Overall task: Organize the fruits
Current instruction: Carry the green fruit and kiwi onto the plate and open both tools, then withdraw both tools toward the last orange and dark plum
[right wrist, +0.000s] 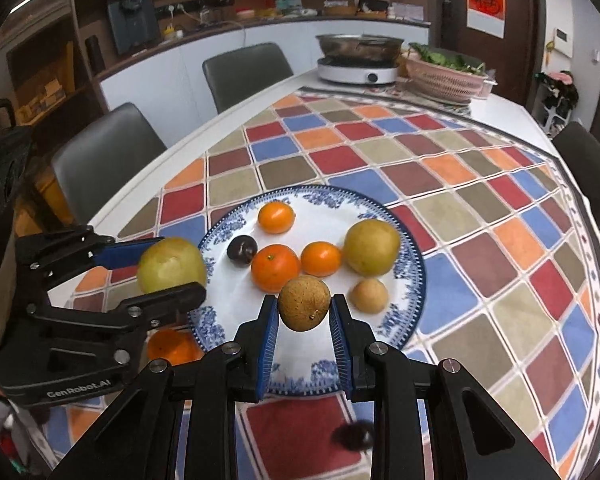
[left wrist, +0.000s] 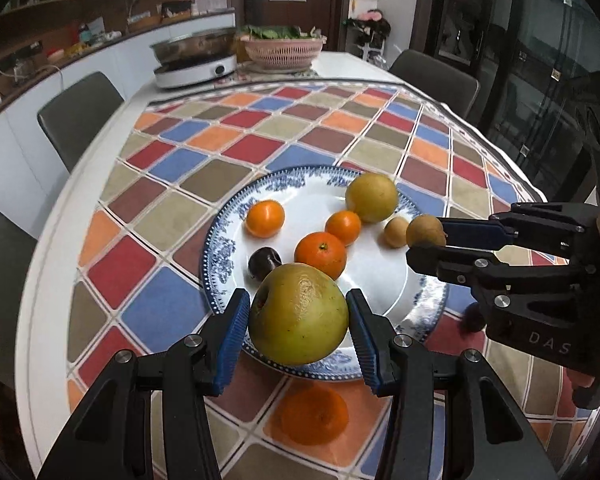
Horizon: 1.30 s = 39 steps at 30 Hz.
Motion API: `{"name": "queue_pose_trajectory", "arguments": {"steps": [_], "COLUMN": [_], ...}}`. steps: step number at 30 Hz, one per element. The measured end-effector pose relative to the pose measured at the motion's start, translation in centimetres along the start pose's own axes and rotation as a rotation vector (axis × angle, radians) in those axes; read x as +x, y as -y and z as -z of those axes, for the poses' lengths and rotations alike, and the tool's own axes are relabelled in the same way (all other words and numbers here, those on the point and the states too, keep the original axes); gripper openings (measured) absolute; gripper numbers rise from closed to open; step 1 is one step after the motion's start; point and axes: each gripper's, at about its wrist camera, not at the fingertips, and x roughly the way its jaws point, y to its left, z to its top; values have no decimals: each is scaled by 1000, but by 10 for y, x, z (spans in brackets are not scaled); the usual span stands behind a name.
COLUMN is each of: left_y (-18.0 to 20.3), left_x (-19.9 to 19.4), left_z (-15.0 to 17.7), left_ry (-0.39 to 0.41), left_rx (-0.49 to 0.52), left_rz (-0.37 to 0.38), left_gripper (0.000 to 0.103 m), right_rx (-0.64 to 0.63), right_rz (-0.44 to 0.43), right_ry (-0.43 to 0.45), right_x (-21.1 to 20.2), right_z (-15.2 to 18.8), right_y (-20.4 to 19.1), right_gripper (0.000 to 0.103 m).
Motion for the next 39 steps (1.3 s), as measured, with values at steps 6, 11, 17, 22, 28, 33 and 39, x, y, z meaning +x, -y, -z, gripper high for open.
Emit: {"name": "queue_pose_trajectory", "arguments": {"steps": [6,11,17,22,28,33,39], "left_y": [-7,-11,-8,-7,1,8,17], "left_x": [19,28,37,37,19,-3,-33], "left_z": [-3,-4,-6,-8,-13,-13,-10], "left_ry": [-34,-49,-70,-70,-18,22,74], "left_rx": [4,-4,9,5,37,46,51], "left_rz": [3,3,5,15,-13,-34,-63], "left_gripper": [49,49,49,49,60,61,67], "right_rx": [9,11,25,43,75,89,88], "right_rz": [-8,-13,-17,-5,24,38,38], "right_ry": [-43,-76,-82,-65,-23,7,42], "right_x": [27,42,49,43,22,3,-21], "right_z": [-4,-3,-2,-2,-2,0,3], "right_y": [5,7,9,14,20,21,15], "right_gripper": [27,27,28,45,45,45,45]}}
